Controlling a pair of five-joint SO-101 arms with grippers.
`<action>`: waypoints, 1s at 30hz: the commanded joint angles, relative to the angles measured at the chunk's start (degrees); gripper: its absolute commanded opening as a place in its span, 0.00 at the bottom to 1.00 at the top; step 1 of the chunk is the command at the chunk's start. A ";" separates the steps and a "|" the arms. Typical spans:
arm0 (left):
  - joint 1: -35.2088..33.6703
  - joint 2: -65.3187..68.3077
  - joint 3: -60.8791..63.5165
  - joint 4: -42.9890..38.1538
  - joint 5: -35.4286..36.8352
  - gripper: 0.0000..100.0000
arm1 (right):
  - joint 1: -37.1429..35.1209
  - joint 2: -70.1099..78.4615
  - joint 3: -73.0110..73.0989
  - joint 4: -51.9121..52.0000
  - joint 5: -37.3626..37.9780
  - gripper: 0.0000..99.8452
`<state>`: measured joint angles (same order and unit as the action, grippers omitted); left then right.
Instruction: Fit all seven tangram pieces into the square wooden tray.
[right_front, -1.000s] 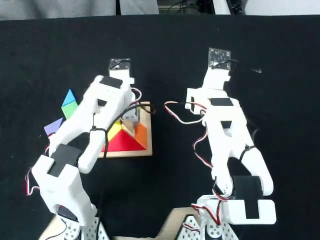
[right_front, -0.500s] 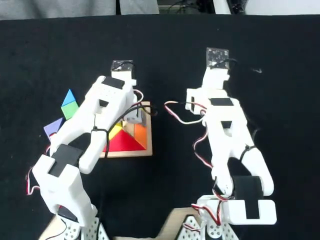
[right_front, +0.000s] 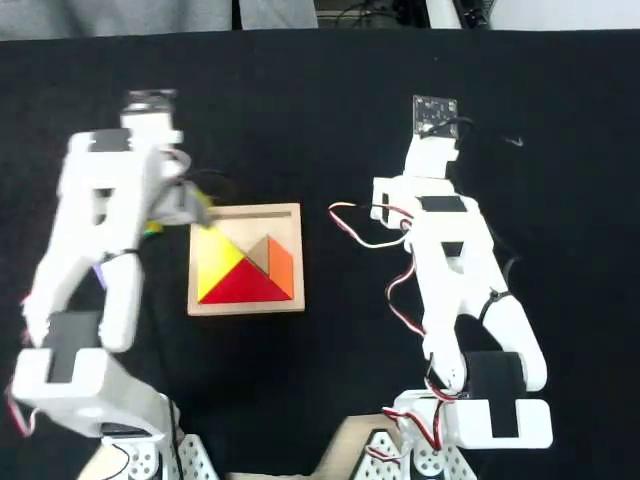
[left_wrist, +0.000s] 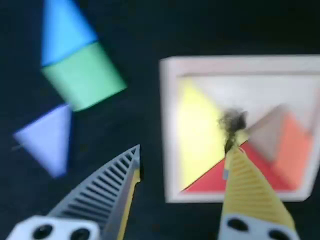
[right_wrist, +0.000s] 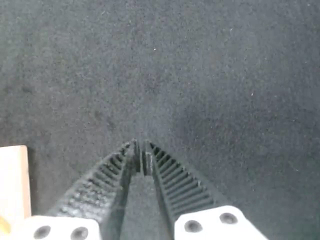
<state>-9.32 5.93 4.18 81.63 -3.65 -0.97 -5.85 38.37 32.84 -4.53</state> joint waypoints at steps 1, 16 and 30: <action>-8.48 -8.00 0.75 2.90 -6.42 0.27 | -1.23 -2.68 -0.40 -1.14 0.44 0.02; -8.57 -9.93 15.87 -20.84 5.01 0.28 | -2.99 -2.68 1.98 -4.40 0.44 0.02; -8.48 12.48 4.62 -24.79 18.73 0.27 | -4.75 -2.68 2.24 -4.31 3.96 0.02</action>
<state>-18.64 16.66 14.11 57.71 13.05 -4.92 -5.85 40.75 29.41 -1.10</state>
